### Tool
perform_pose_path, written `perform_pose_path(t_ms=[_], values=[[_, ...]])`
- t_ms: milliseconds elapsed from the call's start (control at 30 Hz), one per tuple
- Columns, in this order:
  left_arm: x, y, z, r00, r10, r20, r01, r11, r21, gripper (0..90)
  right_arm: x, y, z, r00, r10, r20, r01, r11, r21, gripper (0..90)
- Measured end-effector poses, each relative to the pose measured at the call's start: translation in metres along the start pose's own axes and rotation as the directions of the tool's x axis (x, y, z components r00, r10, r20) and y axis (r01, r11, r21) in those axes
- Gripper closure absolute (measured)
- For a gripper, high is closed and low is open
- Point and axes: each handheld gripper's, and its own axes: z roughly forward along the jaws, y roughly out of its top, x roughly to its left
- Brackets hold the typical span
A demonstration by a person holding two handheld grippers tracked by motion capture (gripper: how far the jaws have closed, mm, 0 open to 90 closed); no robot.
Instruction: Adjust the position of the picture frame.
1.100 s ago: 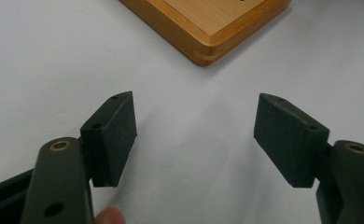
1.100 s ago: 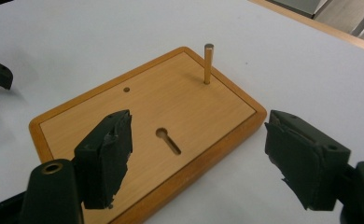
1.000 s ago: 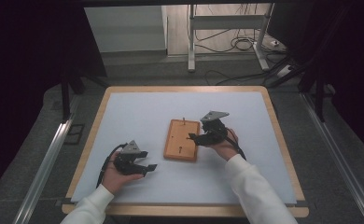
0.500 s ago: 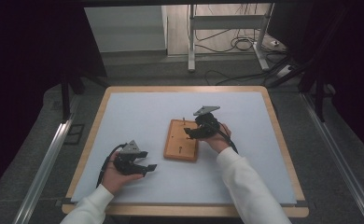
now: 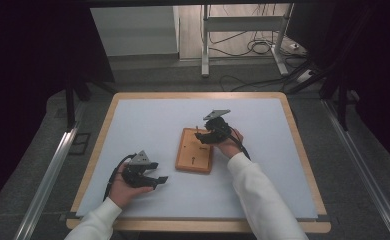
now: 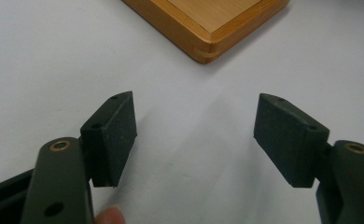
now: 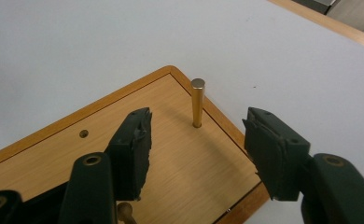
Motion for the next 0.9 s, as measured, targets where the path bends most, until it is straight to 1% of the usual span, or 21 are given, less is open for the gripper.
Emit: perform_pose_path(t_ms=[100,133,200,233,333,500,533,567,600,633,767,833,900], values=[[0.0,0.0,0.0,1.0,-0.003,0.001,0.003,1.0,-0.002,29.6,0.0,0.0,0.004,1.0,-0.008,0.0,0.008,1.0,0.002,45.1],[0.0,0.0,0.0,1.0,-0.003,0.001,0.003,1.0,-0.002,29.6,-0.001,0.001,0.008,0.9999,-0.011,-0.009,0.011,1.0,0.002,47.3],[0.0,0.0,0.0,1.0,-0.004,0.001,0.004,1.0,-0.003,29.6,-0.001,0.002,0.012,0.9998,-0.018,-0.008,0.018,1.0,0.005,49.2],[0.001,0.0,0.0,1.0,-0.003,0.002,0.003,1.0,-0.003,29.6,0.0,0.003,0.014,0.9998,-0.017,-0.007,0.017,1.0,0.007,51.1],[0.001,0.0,0.0,1.0,-0.004,0.002,0.004,1.0,-0.003,29.7,-0.001,0.006,0.02,0.9995,-0.019,-0.026,0.019,1.0,0.012,57.2],[0.002,-0.001,-0.002,1.0,-0.007,0.001,0.007,1.0,-0.005,29.6,-0.003,0.007,0.029,0.9993,-0.028,-0.026,0.028,0.999,0.021,73.0],[0.002,-0.001,-0.002,1.0,-0.005,0.002,0.005,1.0,-0.008,29.6,-0.003,0.007,0.03,0.9995,-0.019,-0.026,0.02,1.0,0.022,76.9],[0.002,-0.001,-0.002,1.0,-0.005,0.002,0.005,1.0,-0.008,29.6,-0.005,0.006,0.03,0.9993,-0.024,-0.028,0.025,0.999,0.024,79.9],[0.003,-0.001,-0.002,1.0,-0.005,0.002,0.005,0.9999,-0.009,29.6,-0.005,0.005,0.031,0.9994,-0.011,-0.034,0.011,1.0,0.02,83.1],[0.003,-0.001,-0.002,1.0,-0.007,0.002,0.007,0.9999,-0.009,29.7,-0.006,0.005,0.031,0.9993,-0.008,-0.037,0.009,1.0,0.017,83.4],[0.003,-0.001,-0.002,1.0,-0.008,-0.001,0.008,0.9999,-0.011,29.7,-0.01,0.004,0.03,0.9978,0.026,-0.061,-0.025,1.0,0.013,84.2],[0.003,-0.001,-0.002,1.0,-0.008,-0.002,0.008,0.9999,-0.01,29.6,-0.01,0.004,0.03,0.9974,0.037,-0.062,-0.037,0.999,0.014,84.2],[0.004,-0.002,-0.002,1.0,-0.008,-0.003,0.008,0.9999,-0.01,29.6,-0.011,0.004,0.029,0.9969,0.039,-0.069,-0.039,0.999,0.012,84.3]])
